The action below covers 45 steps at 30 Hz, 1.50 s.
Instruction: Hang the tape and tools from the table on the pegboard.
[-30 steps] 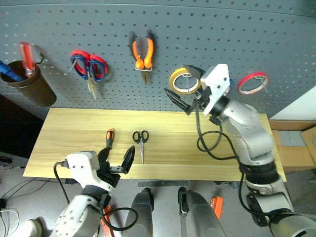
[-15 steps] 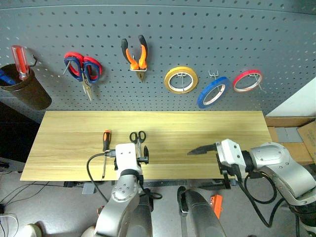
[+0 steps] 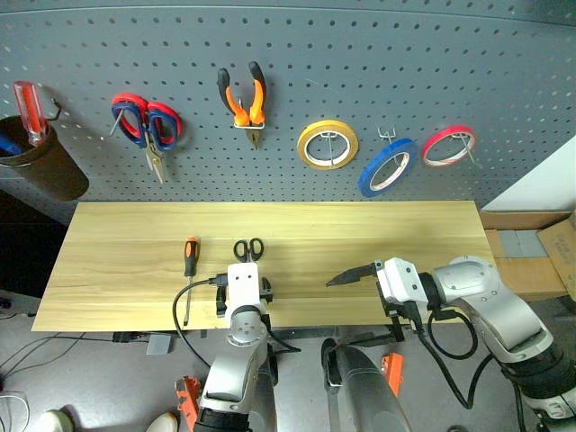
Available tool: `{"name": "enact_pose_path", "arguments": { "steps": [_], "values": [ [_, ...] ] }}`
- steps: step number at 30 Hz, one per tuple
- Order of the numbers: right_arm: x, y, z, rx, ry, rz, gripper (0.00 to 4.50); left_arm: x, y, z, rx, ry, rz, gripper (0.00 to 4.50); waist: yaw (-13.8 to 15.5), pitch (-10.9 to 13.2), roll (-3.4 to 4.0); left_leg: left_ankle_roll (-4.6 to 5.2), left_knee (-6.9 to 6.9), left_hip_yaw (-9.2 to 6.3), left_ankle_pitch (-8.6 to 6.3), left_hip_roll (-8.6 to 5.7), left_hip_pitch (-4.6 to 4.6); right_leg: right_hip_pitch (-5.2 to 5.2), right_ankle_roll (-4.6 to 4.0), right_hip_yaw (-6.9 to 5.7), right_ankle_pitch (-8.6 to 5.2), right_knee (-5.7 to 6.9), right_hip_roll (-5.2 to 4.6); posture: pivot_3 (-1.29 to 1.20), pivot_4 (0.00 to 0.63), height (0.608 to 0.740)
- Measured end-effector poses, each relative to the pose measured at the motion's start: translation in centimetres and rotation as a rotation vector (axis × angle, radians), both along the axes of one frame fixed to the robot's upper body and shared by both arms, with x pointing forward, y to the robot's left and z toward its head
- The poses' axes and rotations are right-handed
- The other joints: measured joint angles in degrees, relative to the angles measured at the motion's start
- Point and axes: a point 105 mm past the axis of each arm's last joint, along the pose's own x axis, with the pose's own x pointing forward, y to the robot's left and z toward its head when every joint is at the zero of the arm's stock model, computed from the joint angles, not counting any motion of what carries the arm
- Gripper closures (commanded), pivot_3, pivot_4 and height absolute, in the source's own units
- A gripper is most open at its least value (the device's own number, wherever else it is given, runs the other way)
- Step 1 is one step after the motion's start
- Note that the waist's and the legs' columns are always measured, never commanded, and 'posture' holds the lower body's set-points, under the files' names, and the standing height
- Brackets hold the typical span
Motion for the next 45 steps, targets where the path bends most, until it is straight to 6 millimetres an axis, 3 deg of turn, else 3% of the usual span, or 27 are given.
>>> {"name": "enact_pose_path", "arguments": {
  "steps": [6,17,21,31,45],
  "values": [
    [0.3,0.1,-0.5,-0.024,-0.001,-0.014,0.01,0.7,0.7,-0.1,-0.015,-0.011,0.019,0.00,-0.1,0.2,0.06,0.01,-0.08,0.01,-0.01,0.02,0.66,0.72,0.00,0.01,-0.01,-0.15,0.00,0.03,0.406,0.740],
    [4.4,-0.2,-1.3,-0.026,0.059,-0.284,0.01,0.7,0.9,-0.1,-0.012,-0.009,0.006,0.00,-0.4,0.3,0.18,0.01,-0.10,0.05,-0.01,0.02,0.66,0.72,0.00,0.05,-0.01,-0.17,0.00,0.03,0.406,0.740],
    [4.9,-0.4,-1.0,-0.022,0.051,-0.316,0.00,0.9,0.8,0.1,-0.007,-0.006,0.001,0.94,-0.6,0.4,0.20,0.01,-0.14,0.04,-0.02,0.03,0.65,0.72,0.01,0.03,-0.01,-0.23,0.00,0.03,0.405,0.740],
    [5.1,-0.6,-1.1,-0.028,0.064,-0.341,0.00,0.9,0.6,-0.1,-0.022,0.001,-0.021,4.39,-1.5,0.4,0.19,0.01,-0.18,0.05,-0.03,0.04,0.61,0.70,0.01,0.04,-0.02,-0.30,0.00,0.03,0.398,0.740],
    [5.1,-0.5,-1.1,-0.027,0.066,-0.342,0.00,0.8,0.5,0.0,-0.046,-0.013,-0.039,4.42,-1.5,0.4,0.19,0.01,-0.24,0.06,-0.03,0.03,0.56,0.66,0.02,0.04,-0.02,-0.37,0.00,0.04,0.382,0.740]
  ]
}}
